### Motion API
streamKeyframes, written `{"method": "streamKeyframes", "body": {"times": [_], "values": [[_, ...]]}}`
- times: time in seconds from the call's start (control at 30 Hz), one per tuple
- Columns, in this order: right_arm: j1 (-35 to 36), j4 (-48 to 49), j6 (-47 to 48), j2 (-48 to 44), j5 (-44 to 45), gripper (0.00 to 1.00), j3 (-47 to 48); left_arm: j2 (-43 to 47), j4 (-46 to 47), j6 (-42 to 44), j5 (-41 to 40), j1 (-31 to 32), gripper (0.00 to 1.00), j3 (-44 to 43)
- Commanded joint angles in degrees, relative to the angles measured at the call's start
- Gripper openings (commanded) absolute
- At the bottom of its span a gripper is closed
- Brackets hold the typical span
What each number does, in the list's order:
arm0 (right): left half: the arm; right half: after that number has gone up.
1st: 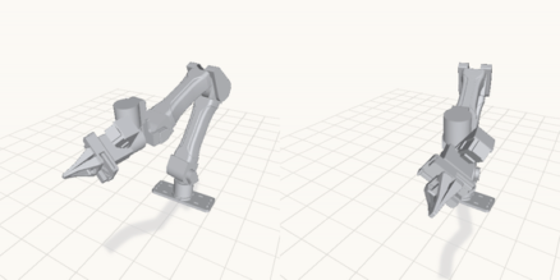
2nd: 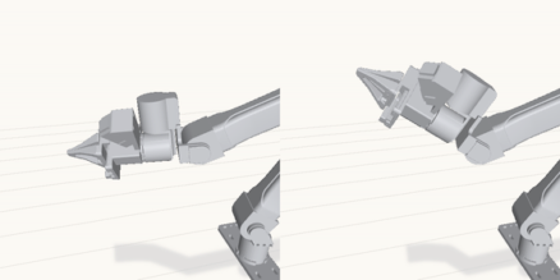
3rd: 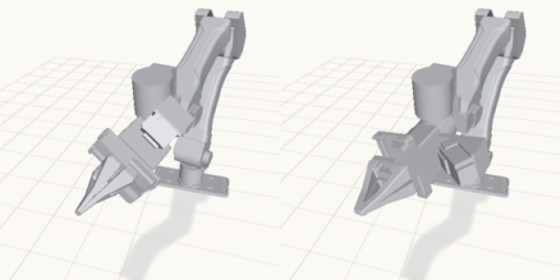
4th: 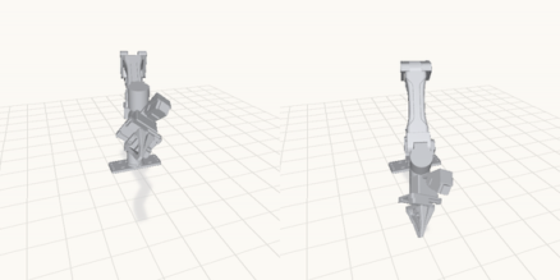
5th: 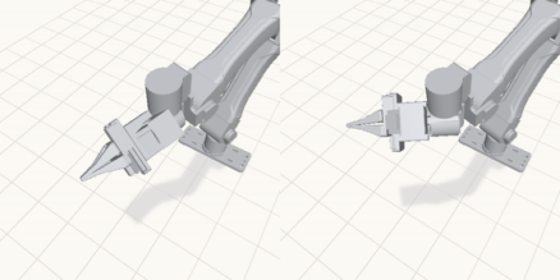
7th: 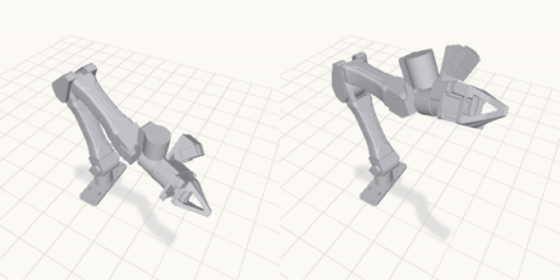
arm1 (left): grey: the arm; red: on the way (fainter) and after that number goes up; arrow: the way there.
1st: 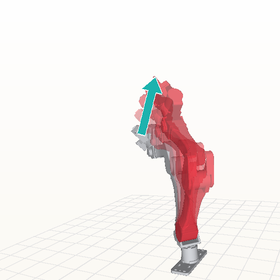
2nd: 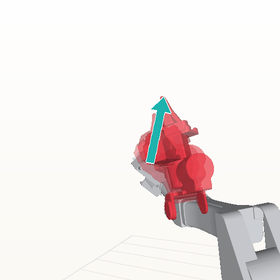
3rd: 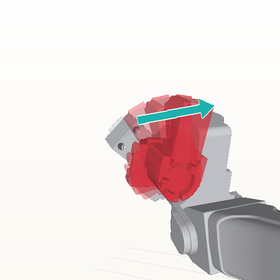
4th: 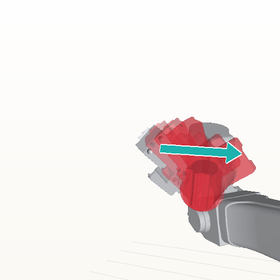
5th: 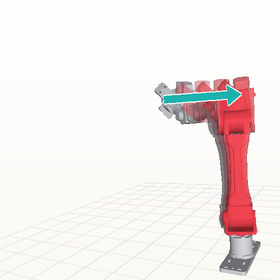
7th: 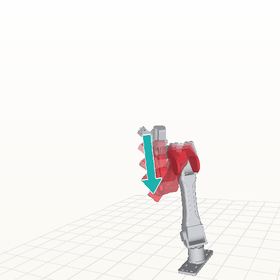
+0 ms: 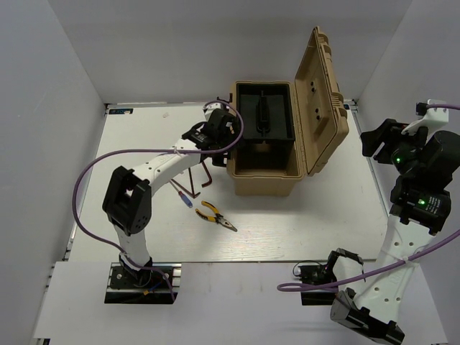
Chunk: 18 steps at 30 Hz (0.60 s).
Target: Sort the tools into containers
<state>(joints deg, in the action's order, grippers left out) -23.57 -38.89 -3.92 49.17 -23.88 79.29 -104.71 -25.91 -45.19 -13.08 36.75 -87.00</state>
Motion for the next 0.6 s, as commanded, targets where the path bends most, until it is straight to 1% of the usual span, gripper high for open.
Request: {"method": "streamKeyframes", "body": {"times": [0.0, 0.2, 0.23, 0.27, 0.3, 0.43, 0.5, 0.53, 0.57], "values": [[-0.2, 0.5, 0.1, -0.4, -1.3, 0.65, 0.3, 4.2, -1.5, 3.3, -1.1, -0.5, 0.87, -2.4], [-0.2, 0.7, 0.1, -0.5, -2.1, 0.65, 0.9, 6.8, -1.5, 6.5, -1.1, -0.5, 0.88, -4.1], [-0.2, 1.1, 0.5, -0.6, -2.6, 0.66, 0.8, 7.4, -1.5, 7.4, -1.1, -0.5, 0.88, -4.1], [-0.1, 1.3, 0.7, -0.6, -2.8, 0.66, 0.6, 7.4, -1.5, 7.4, -1.6, -0.5, 0.89, -4.7], [-0.1, 1.5, 0.8, -0.9, -4.4, 0.66, 0.6, 7.4, -1.5, 9.1, -1.6, -0.5, 0.89, -5.3], [-0.1, 3.2, 1.3, -0.8, -5.7, 0.67, 1.4, 8.6, -2.1, 12.3, -3.4, -0.5, 0.89, -7.6], [-0.1, 3.9, 0.9, -0.5, -5.6, 0.67, 2.4, 10.7, -2.1, 13.6, -5.1, -0.5, 0.89, -7.7], [-0.1, 4.9, 0.6, 0.0, -6.1, 0.67, 3.6, 13.3, -1.3, 15.4, -6.4, -0.5, 0.89, -6.1], [0.0, 5.0, 0.4, 0.1, -7.6, 0.67, 4.2, 13.3, -0.6, 16.3, -7.0, -0.5, 0.89, -4.9]]}}
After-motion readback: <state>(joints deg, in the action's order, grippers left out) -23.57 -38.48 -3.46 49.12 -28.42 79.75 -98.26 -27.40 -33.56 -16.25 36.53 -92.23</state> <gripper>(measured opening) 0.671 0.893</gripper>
